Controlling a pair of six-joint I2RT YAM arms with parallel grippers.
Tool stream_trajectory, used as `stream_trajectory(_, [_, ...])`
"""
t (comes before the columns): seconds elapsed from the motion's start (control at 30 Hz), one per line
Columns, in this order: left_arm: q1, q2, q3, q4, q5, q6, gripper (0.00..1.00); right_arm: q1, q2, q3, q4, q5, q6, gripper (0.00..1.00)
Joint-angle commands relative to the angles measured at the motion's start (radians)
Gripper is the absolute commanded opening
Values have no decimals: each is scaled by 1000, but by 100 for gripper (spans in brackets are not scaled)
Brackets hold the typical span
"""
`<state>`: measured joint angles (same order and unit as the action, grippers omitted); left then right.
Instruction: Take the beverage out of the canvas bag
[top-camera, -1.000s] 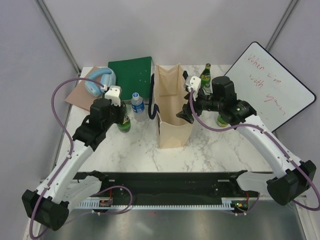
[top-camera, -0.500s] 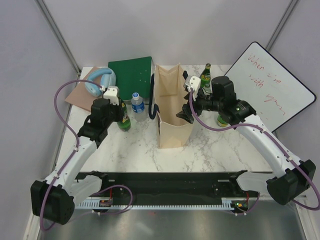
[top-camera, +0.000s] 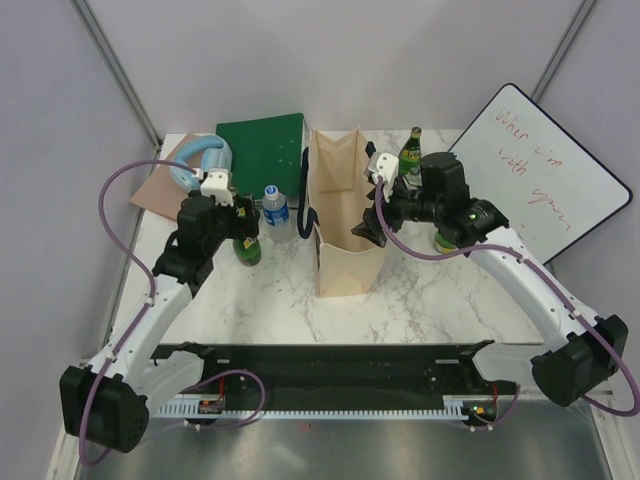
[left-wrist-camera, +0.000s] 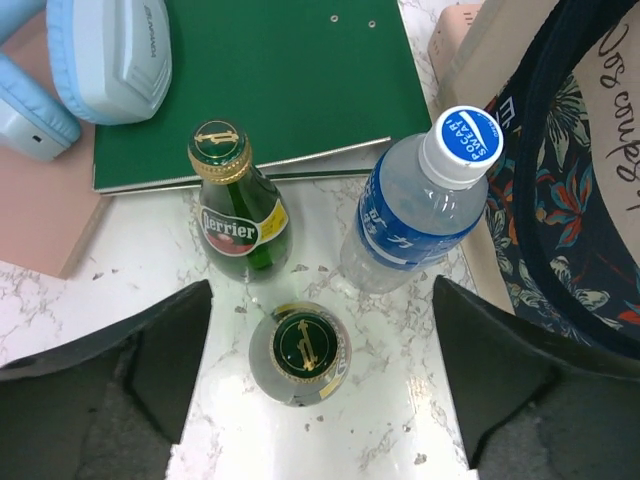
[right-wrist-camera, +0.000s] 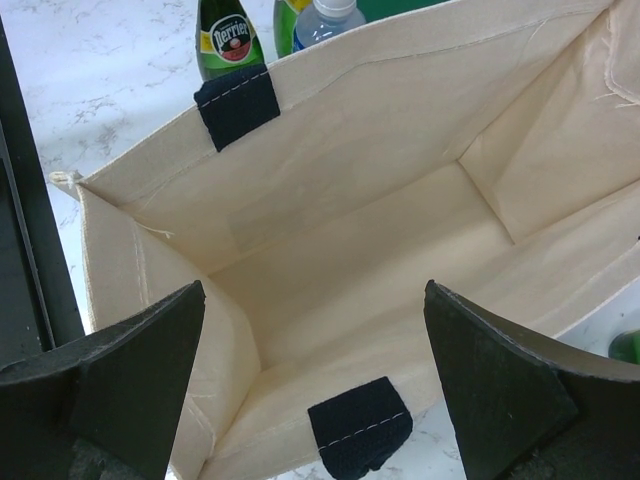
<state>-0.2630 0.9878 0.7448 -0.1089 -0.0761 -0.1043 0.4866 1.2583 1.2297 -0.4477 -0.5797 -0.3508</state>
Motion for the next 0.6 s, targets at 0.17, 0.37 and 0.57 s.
stream_trajectory(0.17, [7,-89,266,-221,51,-177,100,0,56,164,-118,-63,-149,98])
stream_trajectory(0.37, [5,-42,361,-252,451,-380,95,53,98,220,-304,-46,-332,80])
stream_trajectory(0.57, [-57,38,407,-270,621,-500,92,155,47,139,-382,6,-450,36])
